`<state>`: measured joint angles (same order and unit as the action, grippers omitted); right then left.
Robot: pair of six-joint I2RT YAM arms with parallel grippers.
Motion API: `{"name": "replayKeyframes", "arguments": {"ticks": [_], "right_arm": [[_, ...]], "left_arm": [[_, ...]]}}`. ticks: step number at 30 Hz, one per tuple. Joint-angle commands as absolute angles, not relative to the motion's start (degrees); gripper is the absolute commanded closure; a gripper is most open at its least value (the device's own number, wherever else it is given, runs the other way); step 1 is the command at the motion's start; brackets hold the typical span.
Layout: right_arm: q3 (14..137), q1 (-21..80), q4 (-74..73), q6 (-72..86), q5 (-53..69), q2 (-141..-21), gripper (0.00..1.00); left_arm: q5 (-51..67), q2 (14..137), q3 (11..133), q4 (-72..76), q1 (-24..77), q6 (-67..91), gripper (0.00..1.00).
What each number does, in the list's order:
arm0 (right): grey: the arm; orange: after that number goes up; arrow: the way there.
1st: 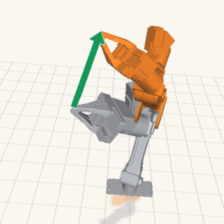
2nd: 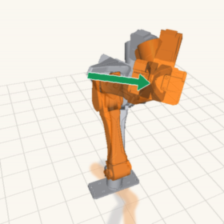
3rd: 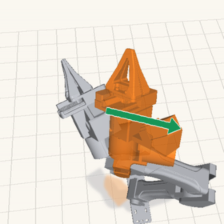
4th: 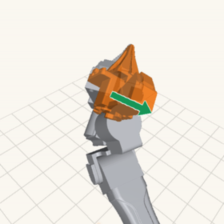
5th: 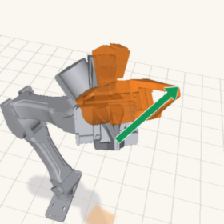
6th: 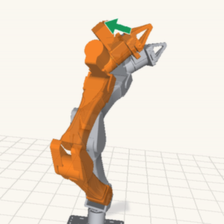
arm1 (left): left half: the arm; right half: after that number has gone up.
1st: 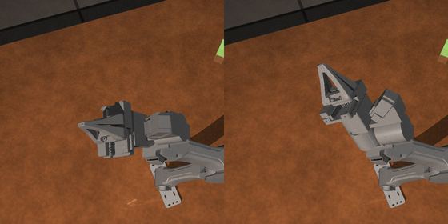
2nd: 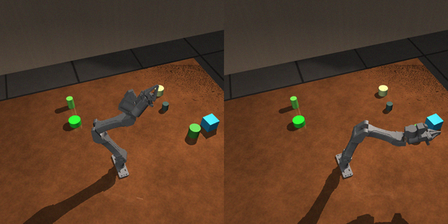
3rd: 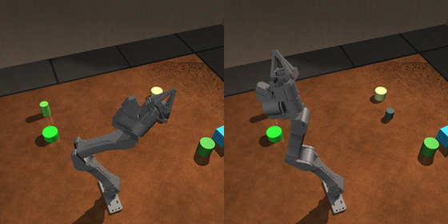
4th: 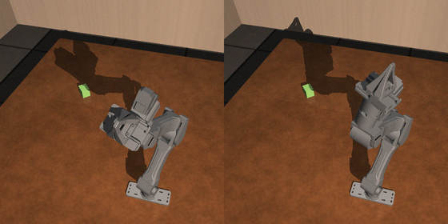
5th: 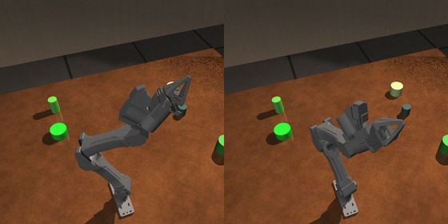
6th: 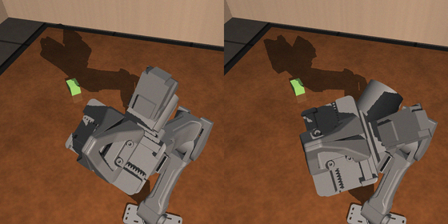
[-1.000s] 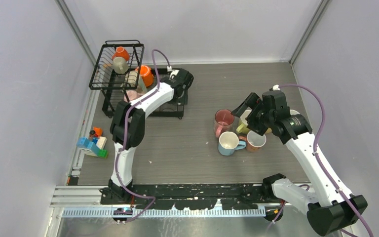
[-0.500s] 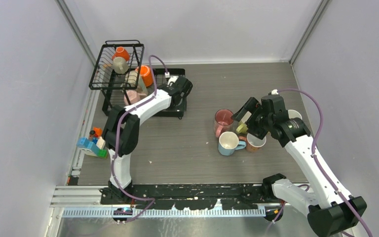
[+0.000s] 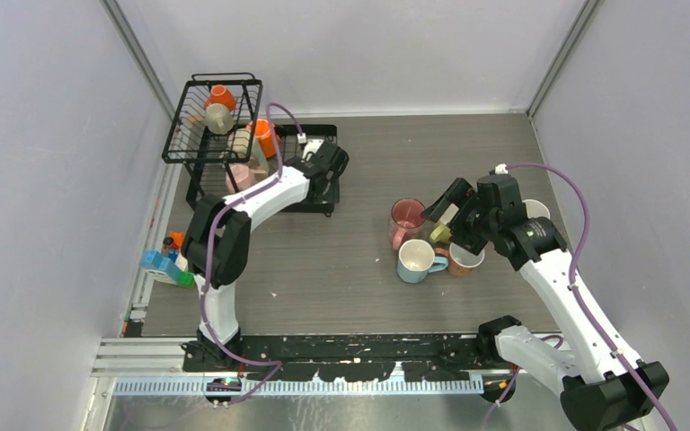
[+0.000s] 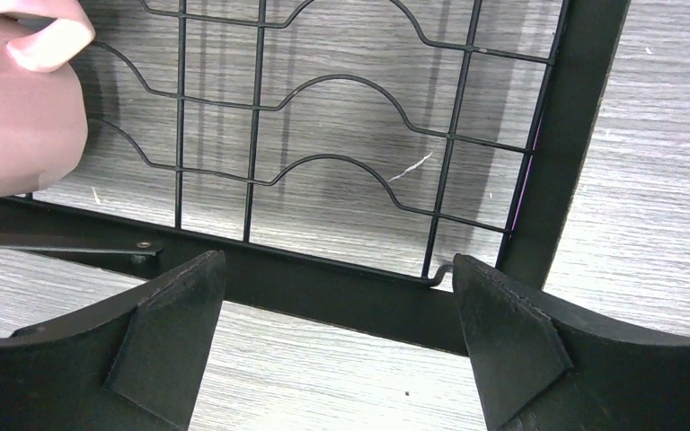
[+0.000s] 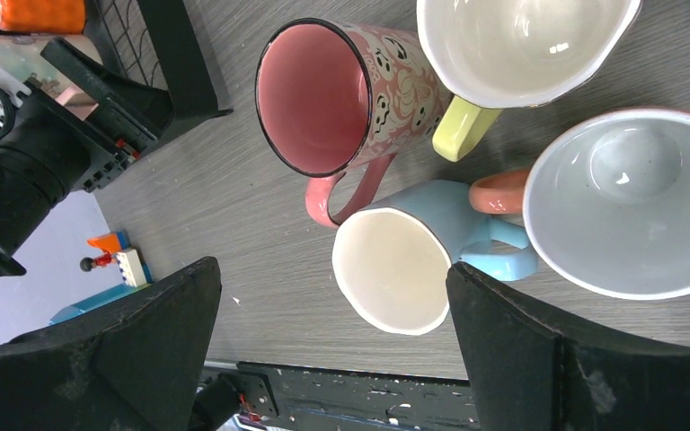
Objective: Unload the cups from the dish rack
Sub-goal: Move the dish rack to the center of the board.
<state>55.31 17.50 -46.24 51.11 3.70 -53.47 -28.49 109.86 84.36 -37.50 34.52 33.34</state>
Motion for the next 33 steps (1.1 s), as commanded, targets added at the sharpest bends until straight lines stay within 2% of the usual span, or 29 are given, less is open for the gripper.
{"name": "replayKeyframes", "arguments": {"ticks": [1, 11, 33], "right_arm": [[55.20, 17.36, -44.36, 50.98, 4.16, -52.00, 0.00], [54.50, 17.35, -44.04, 51.00, 4.15, -52.23, 0.00], [53.10, 17.39, -42.89, 51.19, 4.58, -52.51, 0.00]], "left_arm": [[-19.38, 114.10, 87.95, -49.22, 36.80, 30.78, 0.00], [-11.24, 119.63, 92.69, -54.86, 35.59, 28.68, 0.00], [-6.55, 115.30, 82.27, -56.07, 35.68, 28.41, 0.00]]}}
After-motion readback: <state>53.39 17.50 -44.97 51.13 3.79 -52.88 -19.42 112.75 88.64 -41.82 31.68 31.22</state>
